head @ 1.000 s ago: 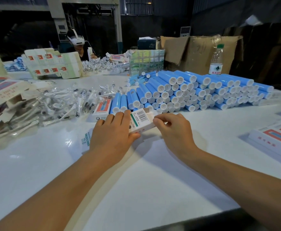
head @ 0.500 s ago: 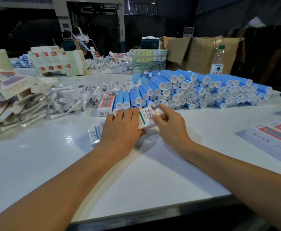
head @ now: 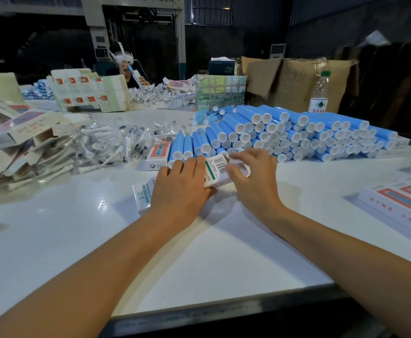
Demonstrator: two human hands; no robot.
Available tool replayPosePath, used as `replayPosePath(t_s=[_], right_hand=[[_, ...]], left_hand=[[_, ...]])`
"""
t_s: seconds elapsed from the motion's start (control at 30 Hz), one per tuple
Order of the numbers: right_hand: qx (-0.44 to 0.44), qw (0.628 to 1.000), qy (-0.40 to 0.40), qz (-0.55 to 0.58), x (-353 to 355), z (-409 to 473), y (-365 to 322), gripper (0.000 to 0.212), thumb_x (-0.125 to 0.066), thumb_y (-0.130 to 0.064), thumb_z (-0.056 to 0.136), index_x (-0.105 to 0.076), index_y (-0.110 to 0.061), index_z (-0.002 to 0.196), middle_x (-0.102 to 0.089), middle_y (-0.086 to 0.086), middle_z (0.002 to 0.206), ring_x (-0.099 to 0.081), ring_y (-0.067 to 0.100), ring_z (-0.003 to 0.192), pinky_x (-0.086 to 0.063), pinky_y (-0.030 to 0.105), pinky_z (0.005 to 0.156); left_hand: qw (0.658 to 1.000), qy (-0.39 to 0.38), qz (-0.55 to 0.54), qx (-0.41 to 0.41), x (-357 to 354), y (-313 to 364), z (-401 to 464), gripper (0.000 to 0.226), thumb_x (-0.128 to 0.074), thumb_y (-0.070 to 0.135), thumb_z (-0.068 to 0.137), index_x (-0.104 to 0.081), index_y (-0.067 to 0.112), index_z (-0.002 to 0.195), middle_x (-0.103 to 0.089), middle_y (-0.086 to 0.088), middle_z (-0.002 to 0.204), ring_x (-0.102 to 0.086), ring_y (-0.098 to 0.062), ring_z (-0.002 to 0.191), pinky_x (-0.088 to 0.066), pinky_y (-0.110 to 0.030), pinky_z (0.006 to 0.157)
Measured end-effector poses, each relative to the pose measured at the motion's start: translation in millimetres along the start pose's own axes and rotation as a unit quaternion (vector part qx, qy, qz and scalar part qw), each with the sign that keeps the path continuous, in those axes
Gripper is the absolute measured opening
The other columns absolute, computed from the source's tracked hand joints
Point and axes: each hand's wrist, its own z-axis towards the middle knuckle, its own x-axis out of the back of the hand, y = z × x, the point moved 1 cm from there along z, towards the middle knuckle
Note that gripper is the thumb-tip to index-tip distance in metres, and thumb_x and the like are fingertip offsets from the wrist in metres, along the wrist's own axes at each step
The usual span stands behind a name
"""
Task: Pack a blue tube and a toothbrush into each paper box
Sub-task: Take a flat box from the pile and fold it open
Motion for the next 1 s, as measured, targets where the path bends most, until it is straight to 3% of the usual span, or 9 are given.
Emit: replayPosePath(t_s=[0.1, 0.23, 0.27, 0.43, 0.53, 0.6, 0.77, 0.9, 1.0], right_hand=[[-0.120, 0.980, -0.006, 0.157, 2.8, 5.1, 1.4, 0.063, -0.070, -0.024, 0.085, -0.039, -0.023, 0.139, -0.039, -0.005, 0.127, -0.041, 0.011, 0.115, -0.037, 0.024, 0.095], [-0.356, 0.762, -0.125, 0.526, -2.3, 7.4, -0.3, 0.040, -0.064, -0.008, 0.086, -0.049, -0.004, 0.123, -0.071, 0.016, 0.097, -0.070, 0.027, 0.083, -0.059, 0.040, 0.071], [-0.361, 0.749, -0.144, 0.537, -3.4, 7.2, -0.5, 0.030, -0.061, -0.007, 0.087, -0.054, 0.001, 0.115, -0.072, 0.016, 0.088, -0.071, 0.026, 0.078, -0.060, 0.038, 0.068], [-0.255, 0.855, -0.136, 0.431, -12.3, 0.5, -1.3, 0.010, -0.054, -0.001, 0.092, -0.058, -0.005, 0.100, -0.071, 0.013, 0.090, -0.070, 0.023, 0.083, -0.059, 0.038, 0.074], [-0.140, 0.965, -0.121, 0.187, -14.6, -8.3, -5.2, 0.013, -0.044, -0.012, 0.097, -0.055, -0.008, 0.104, -0.065, 0.012, 0.097, -0.064, 0.024, 0.086, -0.055, 0.038, 0.071], [-0.078, 0.987, -0.115, 0.077, -17.0, -11.6, -6.3, 0.018, -0.039, -0.018, 0.099, -0.052, -0.008, 0.106, -0.061, 0.007, 0.091, -0.059, 0.021, 0.078, -0.047, 0.035, 0.065], [-0.076, 0.983, -0.125, 0.110, -16.4, -12.8, -6.8, 0.020, -0.039, -0.024, 0.099, -0.055, -0.013, 0.102, -0.064, 0.005, 0.087, -0.061, 0.021, 0.076, -0.049, 0.034, 0.062], [-0.216, 0.889, -0.152, 0.374, -12.1, -5.9, -4.8, 0.033, -0.036, -0.024, 0.102, -0.065, -0.009, 0.096, -0.073, 0.010, 0.088, -0.070, 0.023, 0.085, -0.058, 0.039, 0.079], [-0.248, 0.862, -0.147, 0.418, -8.7, -2.1, -4.0, 0.028, -0.037, -0.012, 0.099, -0.063, -0.002, 0.106, -0.072, 0.014, 0.093, -0.071, 0.023, 0.085, -0.059, 0.036, 0.074]], left_hand=[[1.000, 0.012, -0.019, 0.005, 0.4, 0.3, -0.1, 0.073, -0.032, 0.060, 0.092, -0.019, 0.013, 0.146, -0.042, -0.004, 0.139, -0.042, -0.023, 0.120, -0.035, -0.036, 0.091], [0.999, 0.020, -0.031, 0.000, 0.6, 2.2, -1.2, 0.074, -0.033, 0.060, 0.091, -0.021, 0.012, 0.146, -0.043, -0.005, 0.138, -0.043, -0.025, 0.119, -0.035, -0.037, 0.090], [1.000, 0.019, -0.024, -0.004, 0.1, 3.1, -1.9, 0.074, -0.032, 0.059, 0.092, -0.019, 0.011, 0.147, -0.042, -0.005, 0.138, -0.043, -0.025, 0.119, -0.035, -0.037, 0.090], [1.000, 0.018, 0.008, -0.012, -0.9, 7.8, -1.8, 0.075, -0.030, 0.057, 0.096, -0.012, 0.007, 0.148, -0.038, -0.007, 0.139, -0.040, -0.025, 0.120, -0.034, -0.037, 0.092], [0.999, 0.014, 0.017, -0.027, 2.4, 13.3, -4.0, 0.077, -0.036, 0.059, 0.095, -0.016, 0.006, 0.147, -0.040, -0.009, 0.138, -0.041, -0.026, 0.121, -0.035, -0.037, 0.092], [0.999, 0.012, 0.019, -0.037, 3.6, 14.3, -5.6, 0.075, -0.037, 0.056, 0.095, -0.017, 0.005, 0.146, -0.041, -0.010, 0.137, -0.042, -0.026, 0.121, -0.036, -0.037, 0.092], [0.999, 0.002, 0.019, -0.030, 5.1, 13.3, -6.3, 0.072, -0.044, 0.051, 0.094, -0.020, 0.006, 0.145, -0.044, -0.009, 0.134, -0.044, -0.026, 0.118, -0.036, -0.036, 0.091], [1.000, -0.001, 0.013, -0.024, 3.6, 7.3, -5.2, 0.075, -0.042, 0.056, 0.093, -0.022, 0.007, 0.145, -0.045, -0.008, 0.133, -0.045, -0.026, 0.115, -0.036, -0.037, 0.088], [1.000, 0.013, -0.004, -0.020, 4.9, 5.1, -6.7, 0.073, -0.036, 0.055, 0.093, -0.031, 0.004, 0.144, -0.051, -0.010, 0.128, -0.051, -0.027, 0.108, -0.040, -0.038, 0.083]])
